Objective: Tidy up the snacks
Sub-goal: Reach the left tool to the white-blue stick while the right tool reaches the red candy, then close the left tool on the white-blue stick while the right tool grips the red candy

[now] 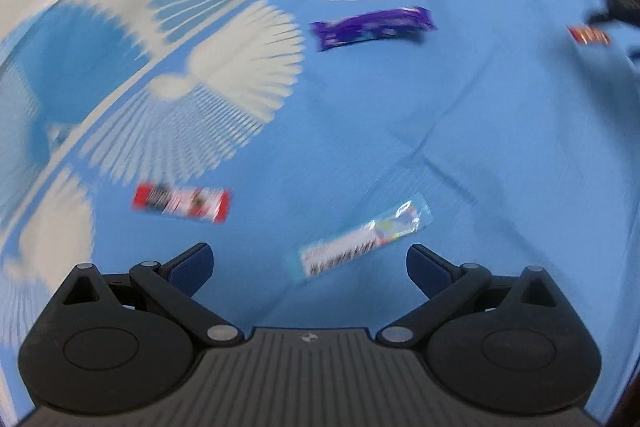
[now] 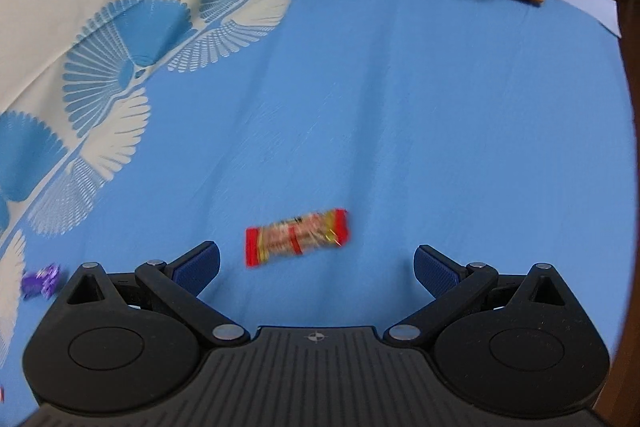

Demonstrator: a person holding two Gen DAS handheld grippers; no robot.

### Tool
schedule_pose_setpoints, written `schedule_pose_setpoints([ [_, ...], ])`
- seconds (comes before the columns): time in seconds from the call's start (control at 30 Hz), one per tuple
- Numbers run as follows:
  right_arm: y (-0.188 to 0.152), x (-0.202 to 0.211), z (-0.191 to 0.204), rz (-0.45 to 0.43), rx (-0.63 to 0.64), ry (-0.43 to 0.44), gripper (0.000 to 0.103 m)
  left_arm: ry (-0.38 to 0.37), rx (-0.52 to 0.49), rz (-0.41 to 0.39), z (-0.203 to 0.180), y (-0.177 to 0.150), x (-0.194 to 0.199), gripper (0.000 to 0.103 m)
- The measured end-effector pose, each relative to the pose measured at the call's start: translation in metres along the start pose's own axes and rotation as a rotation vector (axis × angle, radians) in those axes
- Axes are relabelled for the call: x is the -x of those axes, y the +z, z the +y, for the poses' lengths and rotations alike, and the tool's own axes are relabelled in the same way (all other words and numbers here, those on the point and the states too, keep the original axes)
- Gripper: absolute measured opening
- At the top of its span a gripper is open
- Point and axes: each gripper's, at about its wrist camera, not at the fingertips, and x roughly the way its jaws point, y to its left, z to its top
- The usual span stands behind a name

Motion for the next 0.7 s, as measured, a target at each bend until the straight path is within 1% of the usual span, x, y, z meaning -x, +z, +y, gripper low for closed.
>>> schedule_pose_setpoints([
  [0.07,-0.002,-0.018,0.009,0.017,-0.002,-0.015,0.103,-0.036,-0.067,0.015,-0.006,0.007,-0.016,0.103],
  [0.17,-0.005,-0.03,0.029,-0.049,0.048,-0.097,0.103,-0.067,-0.139,0.047,-0.016,0.011,-0.037,0.103],
  [0.2,-0.006,-0.034,0.035,-0.055,0.07,-0.126,0.103,-0.065,-0.152,0.062,-0.019,0.011,-0.043,0.101],
  [0.23,-0.008,-0.038,0.042,-0.064,0.101,-0.16,0.103,-0.071,-0.145,0.064,-0.02,0.01,-0.045,0.097],
  [0.27,-0.01,-0.04,0.045,-0.07,0.125,-0.178,0.101,-0.104,-0.134,0.059,-0.018,0.01,-0.043,0.075],
  [0.3,-0.013,-0.039,0.048,-0.094,0.151,-0.2,0.086,-0.169,-0.126,0.056,-0.017,0.01,-0.037,0.033],
  [0.33,-0.015,-0.033,0.046,-0.126,0.163,-0.214,0.076,-0.161,-0.122,0.054,-0.019,0.01,-0.033,0.016],
  [0.37,-0.018,-0.028,0.047,-0.158,0.179,-0.226,0.062,-0.114,-0.131,0.045,-0.022,0.009,-0.029,0.008],
  [0.4,-0.021,-0.024,0.045,-0.174,0.191,-0.222,0.057,-0.106,-0.134,0.039,-0.023,0.007,-0.027,0.006],
  [0.43,-0.025,-0.02,0.043,-0.192,0.203,-0.219,0.048,-0.107,-0.12,0.035,-0.022,0.005,-0.025,0.005],
  [0.47,-0.025,-0.014,0.038,-0.217,0.209,-0.218,0.047,-0.099,-0.101,0.031,-0.019,0.003,-0.022,0.004],
  [0.5,-0.022,-0.012,0.036,-0.217,0.21,-0.208,0.045,-0.092,-0.081,0.026,-0.016,0.002,-0.018,0.001],
  [0.53,-0.022,-0.007,0.033,-0.217,0.196,-0.194,0.037,-0.096,-0.051,0.015,-0.012,-0.001,-0.012,0.001],
  [0.57,-0.024,0.003,0.03,-0.234,0.181,-0.178,0.027,-0.1,-0.014,0.004,-0.006,-0.003,-0.006,0.001],
  [0.6,-0.024,0.014,0.029,-0.252,0.188,-0.153,0.021,-0.108,0.022,-0.002,-0.002,-0.004,0.001,0.001],
  [0.63,-0.026,0.022,0.029,-0.262,0.199,-0.134,0.018,-0.119,0.06,-0.009,0.0,-0.002,0.009,0.001],
  [0.67,-0.028,0.033,0.03,-0.274,0.21,-0.111,0.014,-0.126,0.093,-0.02,0.001,-0.007,0.022,0.001],
  [0.7,-0.031,0.042,0.031,-0.285,0.228,-0.094,0.012,-0.131,0.125,-0.036,0.005,-0.01,0.033,0.001],
])
